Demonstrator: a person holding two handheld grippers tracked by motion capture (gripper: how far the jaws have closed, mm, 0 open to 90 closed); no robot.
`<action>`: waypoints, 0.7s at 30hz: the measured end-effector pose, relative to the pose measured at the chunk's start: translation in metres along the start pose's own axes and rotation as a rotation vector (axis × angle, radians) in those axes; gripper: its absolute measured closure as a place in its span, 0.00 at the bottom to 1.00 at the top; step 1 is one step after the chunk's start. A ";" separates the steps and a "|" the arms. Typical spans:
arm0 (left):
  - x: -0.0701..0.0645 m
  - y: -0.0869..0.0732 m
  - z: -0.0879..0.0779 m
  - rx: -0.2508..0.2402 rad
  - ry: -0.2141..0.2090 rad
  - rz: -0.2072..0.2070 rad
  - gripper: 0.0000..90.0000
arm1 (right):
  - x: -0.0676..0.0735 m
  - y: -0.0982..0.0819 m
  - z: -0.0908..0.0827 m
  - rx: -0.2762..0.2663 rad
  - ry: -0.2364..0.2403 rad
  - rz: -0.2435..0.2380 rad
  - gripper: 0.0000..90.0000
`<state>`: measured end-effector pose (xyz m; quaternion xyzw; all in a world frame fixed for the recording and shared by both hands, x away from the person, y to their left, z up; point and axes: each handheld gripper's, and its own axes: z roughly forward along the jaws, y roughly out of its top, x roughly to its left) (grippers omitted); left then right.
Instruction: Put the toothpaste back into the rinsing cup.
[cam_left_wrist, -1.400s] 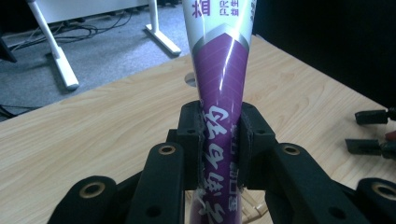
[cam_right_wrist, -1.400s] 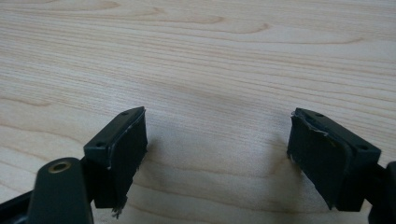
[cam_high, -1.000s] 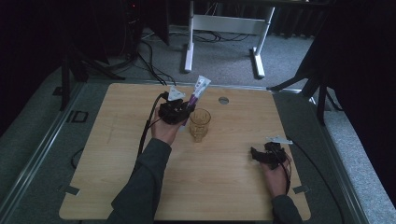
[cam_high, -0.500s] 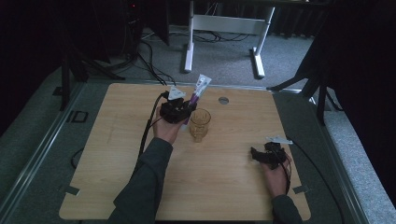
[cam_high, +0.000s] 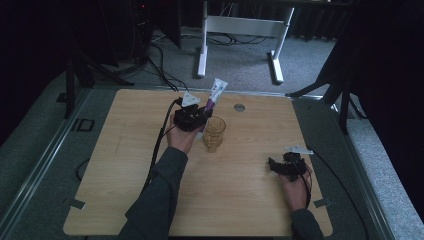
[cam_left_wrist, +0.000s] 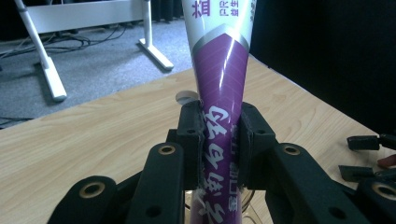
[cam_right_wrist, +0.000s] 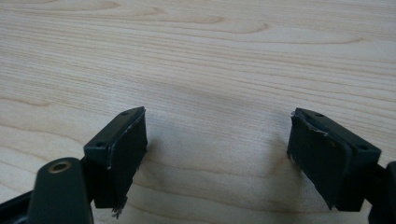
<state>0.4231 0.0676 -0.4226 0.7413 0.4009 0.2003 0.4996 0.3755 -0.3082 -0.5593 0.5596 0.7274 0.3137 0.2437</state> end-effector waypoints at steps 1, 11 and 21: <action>0.000 0.000 0.000 0.001 0.002 0.001 0.82 | 0.000 0.000 0.000 0.000 0.000 0.000 0.22; -0.001 0.004 0.004 -0.006 0.001 0.008 0.82 | 0.000 0.000 0.000 0.000 0.000 0.000 0.22; -0.003 0.007 0.012 -0.019 -0.010 0.000 0.82 | 0.000 0.000 0.000 0.001 0.001 0.001 0.22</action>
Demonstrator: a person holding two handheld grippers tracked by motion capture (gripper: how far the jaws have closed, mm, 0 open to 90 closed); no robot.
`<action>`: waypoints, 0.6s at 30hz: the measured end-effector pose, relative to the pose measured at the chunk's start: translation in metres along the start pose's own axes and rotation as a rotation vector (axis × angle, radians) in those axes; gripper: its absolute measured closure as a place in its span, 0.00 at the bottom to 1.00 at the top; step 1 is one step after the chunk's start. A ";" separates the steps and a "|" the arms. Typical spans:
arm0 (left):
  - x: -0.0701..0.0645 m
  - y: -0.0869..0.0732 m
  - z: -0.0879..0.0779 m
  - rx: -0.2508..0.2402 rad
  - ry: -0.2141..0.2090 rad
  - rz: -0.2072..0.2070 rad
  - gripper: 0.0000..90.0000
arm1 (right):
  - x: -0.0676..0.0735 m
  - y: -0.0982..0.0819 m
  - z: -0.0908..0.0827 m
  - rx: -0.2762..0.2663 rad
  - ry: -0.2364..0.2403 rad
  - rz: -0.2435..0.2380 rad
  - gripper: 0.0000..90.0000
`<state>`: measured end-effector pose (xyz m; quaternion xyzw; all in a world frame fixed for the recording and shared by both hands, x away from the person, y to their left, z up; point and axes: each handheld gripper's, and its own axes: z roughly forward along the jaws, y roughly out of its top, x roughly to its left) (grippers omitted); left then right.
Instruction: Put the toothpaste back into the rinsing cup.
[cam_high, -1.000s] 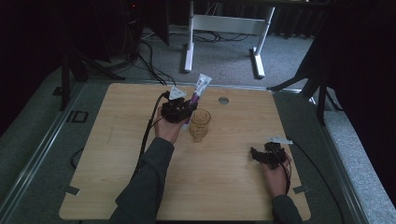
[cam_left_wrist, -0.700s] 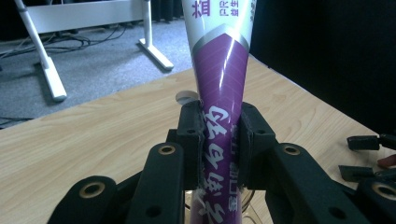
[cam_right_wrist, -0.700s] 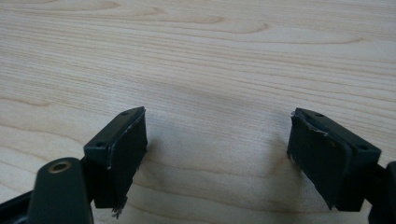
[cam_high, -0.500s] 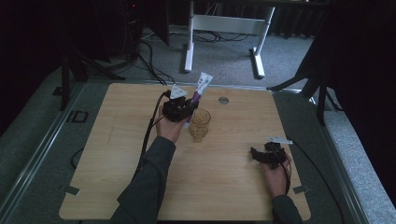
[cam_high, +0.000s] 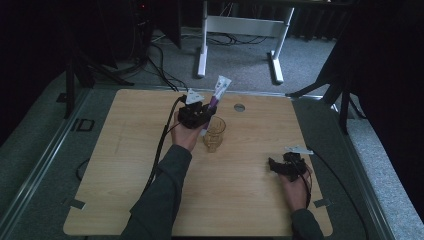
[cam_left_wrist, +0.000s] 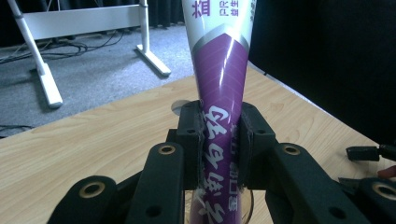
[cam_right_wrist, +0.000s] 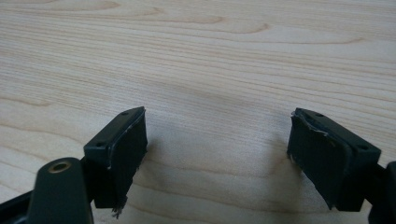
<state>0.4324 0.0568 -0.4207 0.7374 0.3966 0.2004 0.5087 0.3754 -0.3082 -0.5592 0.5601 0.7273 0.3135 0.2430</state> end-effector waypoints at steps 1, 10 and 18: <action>0.000 0.001 0.001 -0.001 -0.001 0.002 0.82 | 0.000 0.000 0.000 0.000 0.000 0.000 0.22; 0.002 0.001 0.004 -0.013 -0.001 -0.008 0.82 | 0.000 0.000 0.000 0.000 0.000 0.000 0.22; 0.003 0.000 0.008 -0.008 0.004 -0.009 0.82 | 0.000 0.000 0.000 0.000 0.000 -0.001 0.22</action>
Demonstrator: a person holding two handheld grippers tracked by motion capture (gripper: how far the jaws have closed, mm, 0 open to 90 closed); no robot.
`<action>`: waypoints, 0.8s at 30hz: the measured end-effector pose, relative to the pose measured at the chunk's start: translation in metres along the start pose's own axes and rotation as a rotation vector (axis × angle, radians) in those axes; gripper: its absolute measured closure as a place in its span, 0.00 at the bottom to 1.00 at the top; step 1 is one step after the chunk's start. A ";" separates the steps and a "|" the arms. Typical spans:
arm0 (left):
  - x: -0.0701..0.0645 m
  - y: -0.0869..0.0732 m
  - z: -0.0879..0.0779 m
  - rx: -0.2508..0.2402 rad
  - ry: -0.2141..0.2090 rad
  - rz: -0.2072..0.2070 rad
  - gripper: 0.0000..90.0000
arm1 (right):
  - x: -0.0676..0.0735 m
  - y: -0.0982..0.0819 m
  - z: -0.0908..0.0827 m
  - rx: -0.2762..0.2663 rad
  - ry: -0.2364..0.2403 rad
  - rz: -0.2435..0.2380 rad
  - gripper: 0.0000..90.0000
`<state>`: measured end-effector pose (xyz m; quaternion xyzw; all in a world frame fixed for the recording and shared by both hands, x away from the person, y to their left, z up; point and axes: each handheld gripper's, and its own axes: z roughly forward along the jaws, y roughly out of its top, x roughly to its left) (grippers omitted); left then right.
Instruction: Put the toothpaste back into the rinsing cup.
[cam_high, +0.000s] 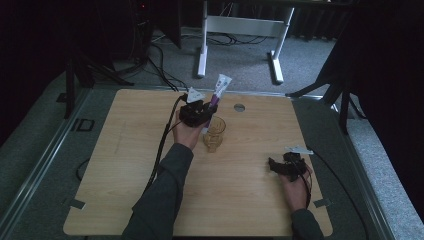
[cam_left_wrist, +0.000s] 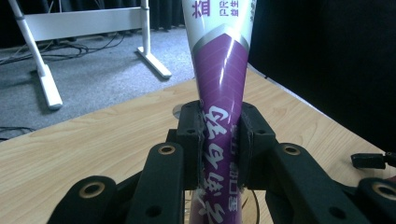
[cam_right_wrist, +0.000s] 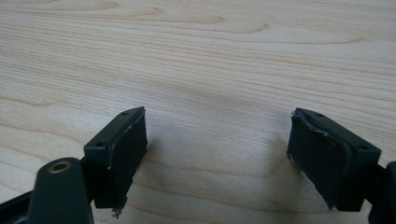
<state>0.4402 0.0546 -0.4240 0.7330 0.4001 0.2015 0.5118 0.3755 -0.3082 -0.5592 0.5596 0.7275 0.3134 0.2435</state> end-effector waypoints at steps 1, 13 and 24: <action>0.000 0.000 0.000 0.000 0.000 0.000 0.82 | 0.000 0.000 0.000 0.000 0.000 0.000 0.22; -0.002 0.003 0.009 -0.018 -0.011 -0.006 0.82 | 0.000 0.000 0.000 -0.001 0.000 0.001 0.22; 0.000 0.002 0.019 -0.030 -0.015 -0.030 0.82 | 0.000 0.000 0.000 0.000 0.001 0.001 0.22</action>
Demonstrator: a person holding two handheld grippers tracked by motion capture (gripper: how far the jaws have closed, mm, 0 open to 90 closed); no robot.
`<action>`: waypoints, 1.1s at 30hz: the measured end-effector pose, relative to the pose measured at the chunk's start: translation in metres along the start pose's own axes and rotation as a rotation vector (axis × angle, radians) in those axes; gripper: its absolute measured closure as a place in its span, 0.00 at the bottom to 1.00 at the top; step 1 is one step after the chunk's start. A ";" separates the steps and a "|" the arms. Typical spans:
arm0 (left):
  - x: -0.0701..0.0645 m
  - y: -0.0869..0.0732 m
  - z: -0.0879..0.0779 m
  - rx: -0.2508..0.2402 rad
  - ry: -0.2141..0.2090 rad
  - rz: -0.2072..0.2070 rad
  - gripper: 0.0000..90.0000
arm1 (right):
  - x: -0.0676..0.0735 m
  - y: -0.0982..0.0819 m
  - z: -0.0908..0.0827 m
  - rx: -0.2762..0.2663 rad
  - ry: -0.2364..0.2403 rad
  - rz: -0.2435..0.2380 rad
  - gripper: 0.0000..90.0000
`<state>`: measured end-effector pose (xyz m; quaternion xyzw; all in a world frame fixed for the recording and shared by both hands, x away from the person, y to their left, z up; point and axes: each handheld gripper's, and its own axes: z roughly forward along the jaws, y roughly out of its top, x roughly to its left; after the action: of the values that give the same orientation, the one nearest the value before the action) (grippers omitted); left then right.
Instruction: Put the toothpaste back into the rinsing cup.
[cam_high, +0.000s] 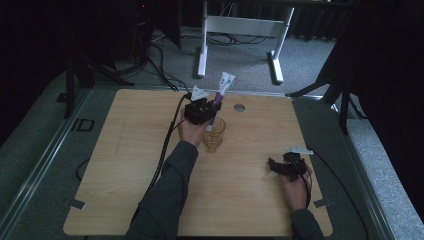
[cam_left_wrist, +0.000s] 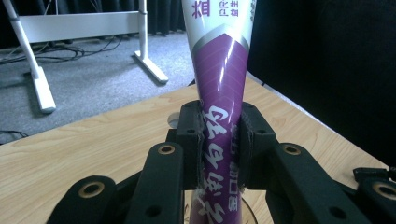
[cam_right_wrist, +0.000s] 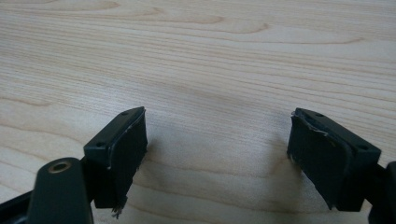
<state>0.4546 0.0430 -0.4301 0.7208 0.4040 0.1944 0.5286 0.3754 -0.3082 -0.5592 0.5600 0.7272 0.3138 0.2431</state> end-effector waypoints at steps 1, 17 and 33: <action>0.000 0.000 0.001 -0.001 0.001 -0.002 0.82 | 0.000 0.000 0.000 0.000 0.000 0.000 0.22; 0.004 -0.003 0.011 0.009 0.016 -0.019 0.81 | 0.000 0.000 0.000 0.000 0.000 0.000 0.22; 0.007 -0.006 0.016 0.014 0.027 -0.034 0.81 | 0.000 0.000 0.000 0.000 0.000 -0.001 0.22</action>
<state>0.4681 0.0391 -0.4422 0.7148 0.4248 0.1922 0.5213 0.3755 -0.3082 -0.5593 0.5597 0.7273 0.3138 0.2433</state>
